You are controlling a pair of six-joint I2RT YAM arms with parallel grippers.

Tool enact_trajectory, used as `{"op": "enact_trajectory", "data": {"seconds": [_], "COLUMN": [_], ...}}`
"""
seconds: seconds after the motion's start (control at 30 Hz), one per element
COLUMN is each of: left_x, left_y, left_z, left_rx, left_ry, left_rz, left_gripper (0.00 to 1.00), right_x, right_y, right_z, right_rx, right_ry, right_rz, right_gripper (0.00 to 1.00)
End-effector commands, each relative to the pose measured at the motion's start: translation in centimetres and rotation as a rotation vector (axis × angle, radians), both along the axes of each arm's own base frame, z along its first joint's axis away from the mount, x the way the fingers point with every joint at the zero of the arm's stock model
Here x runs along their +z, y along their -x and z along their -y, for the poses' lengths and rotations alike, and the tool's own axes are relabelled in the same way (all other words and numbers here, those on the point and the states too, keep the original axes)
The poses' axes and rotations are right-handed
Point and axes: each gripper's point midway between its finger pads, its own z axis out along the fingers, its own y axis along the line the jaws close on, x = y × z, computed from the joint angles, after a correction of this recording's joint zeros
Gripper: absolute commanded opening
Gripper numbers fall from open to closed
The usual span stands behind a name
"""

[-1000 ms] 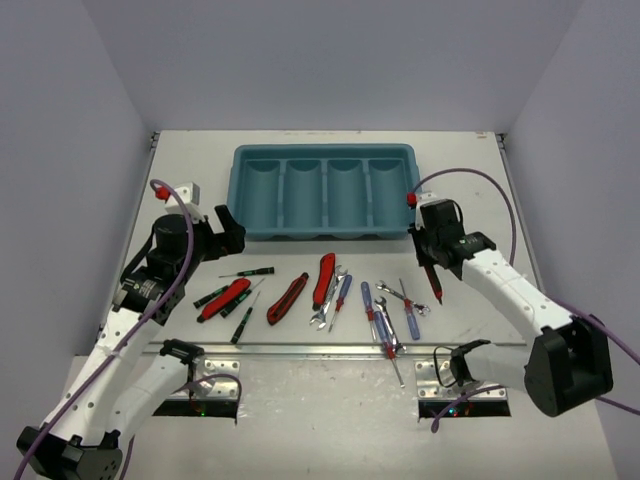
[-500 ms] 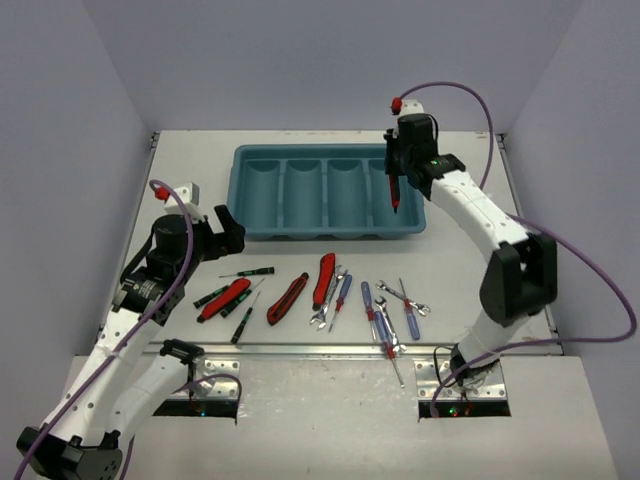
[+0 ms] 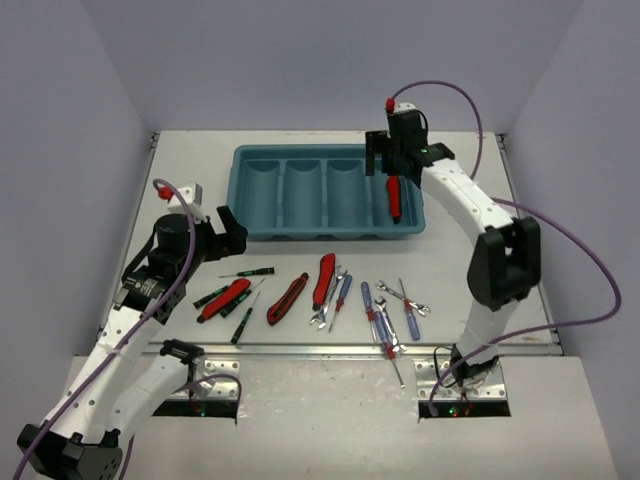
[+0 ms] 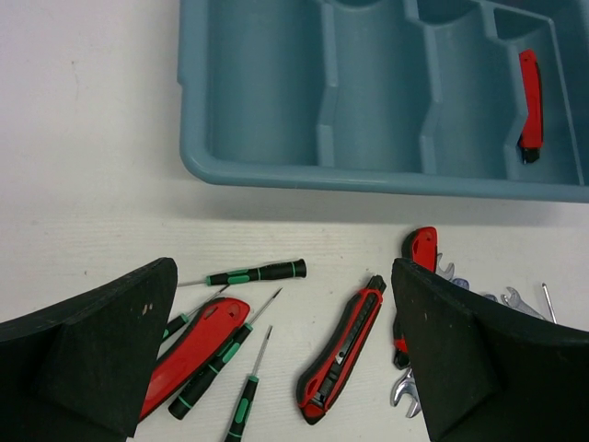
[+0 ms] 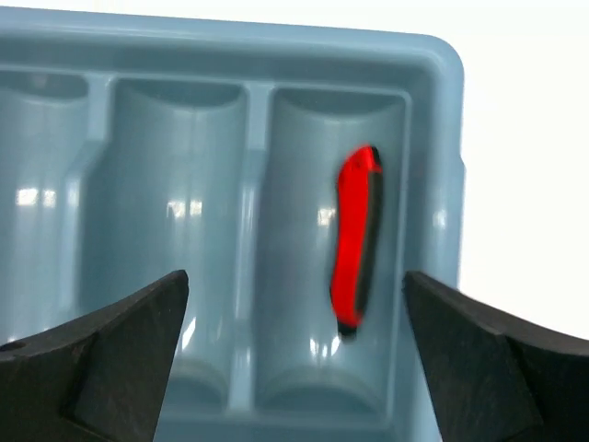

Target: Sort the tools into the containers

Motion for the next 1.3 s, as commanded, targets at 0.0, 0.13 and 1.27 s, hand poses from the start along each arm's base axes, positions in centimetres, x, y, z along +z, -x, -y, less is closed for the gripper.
{"op": "enact_trajectory", "data": {"seconds": [0.0, 0.13, 1.27], "left_x": [1.0, -0.1, -20.1], "left_y": [-0.5, -0.7, 4.0], "left_z": [0.9, 2.8, 13.4], "left_rx": [-0.042, -0.152, -0.354], "left_ry": [0.011, 0.017, -0.366], "left_rz": [0.045, 0.009, -0.626], "left_gripper": [1.0, 1.0, 0.7], "right_x": [8.3, 8.4, 2.4], "right_y": [4.6, 10.5, 23.7], "right_z": [-0.9, -3.7, -2.3], "right_rx": [0.029, 0.205, 0.423], "right_ry": [-0.153, -0.375, -0.411], "right_rz": [0.202, 0.204, 0.144], "right_gripper": [0.99, 0.99, 0.99]}}
